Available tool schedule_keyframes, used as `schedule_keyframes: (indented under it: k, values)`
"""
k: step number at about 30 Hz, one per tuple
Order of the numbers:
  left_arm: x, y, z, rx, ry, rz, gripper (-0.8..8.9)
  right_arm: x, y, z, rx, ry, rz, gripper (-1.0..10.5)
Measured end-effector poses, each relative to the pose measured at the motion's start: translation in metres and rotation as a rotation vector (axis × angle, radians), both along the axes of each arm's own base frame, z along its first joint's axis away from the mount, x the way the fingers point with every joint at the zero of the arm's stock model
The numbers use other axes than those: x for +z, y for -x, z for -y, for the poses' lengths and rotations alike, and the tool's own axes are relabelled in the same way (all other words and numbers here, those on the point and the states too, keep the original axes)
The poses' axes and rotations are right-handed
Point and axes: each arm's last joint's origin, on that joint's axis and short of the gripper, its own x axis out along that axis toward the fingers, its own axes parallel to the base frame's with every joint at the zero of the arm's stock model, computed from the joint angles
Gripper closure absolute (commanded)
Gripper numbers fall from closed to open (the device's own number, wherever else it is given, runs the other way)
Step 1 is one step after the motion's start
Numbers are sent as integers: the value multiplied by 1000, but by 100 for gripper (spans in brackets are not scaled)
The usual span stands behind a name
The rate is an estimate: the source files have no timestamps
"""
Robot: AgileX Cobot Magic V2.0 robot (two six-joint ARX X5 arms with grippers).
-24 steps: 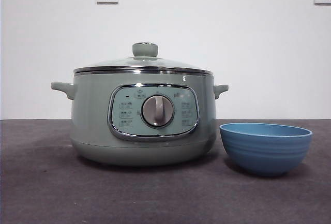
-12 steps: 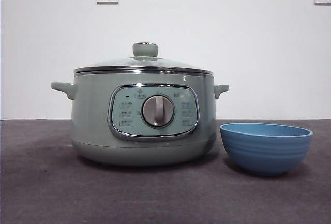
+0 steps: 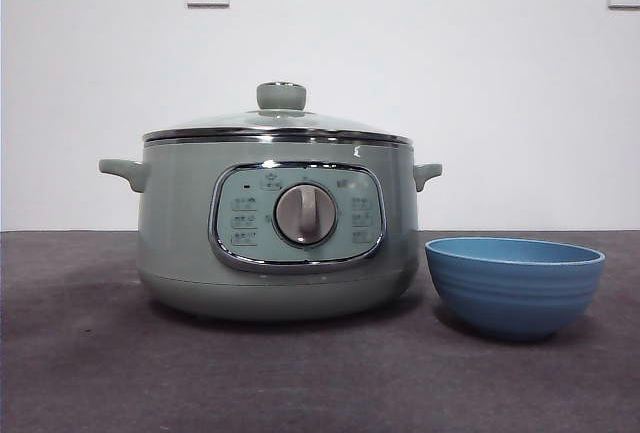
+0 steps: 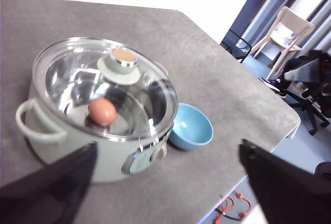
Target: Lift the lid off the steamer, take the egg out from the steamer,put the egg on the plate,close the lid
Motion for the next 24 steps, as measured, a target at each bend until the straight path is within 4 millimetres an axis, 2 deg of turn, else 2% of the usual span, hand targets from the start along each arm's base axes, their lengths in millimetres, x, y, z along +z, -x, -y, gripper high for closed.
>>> schedule_keyframes:
  k: [8, 14, 18, 24]
  values:
    - [27, -29, 7, -3, -41, 37, 306, 0, 0, 0, 1, -1, 1, 318]
    - [40, -69, 27, -60, -70, 69, 306, 0, -1, 0, 1, 0, -2, 318]
    - [32, -102, 49, -71, -102, 82, 306, -1, -2, 0, 1, 0, -7, 318]
    - [17, -141, 84, -39, -159, 158, 306, -1, -3, 0, 0, 1, -8, 318]
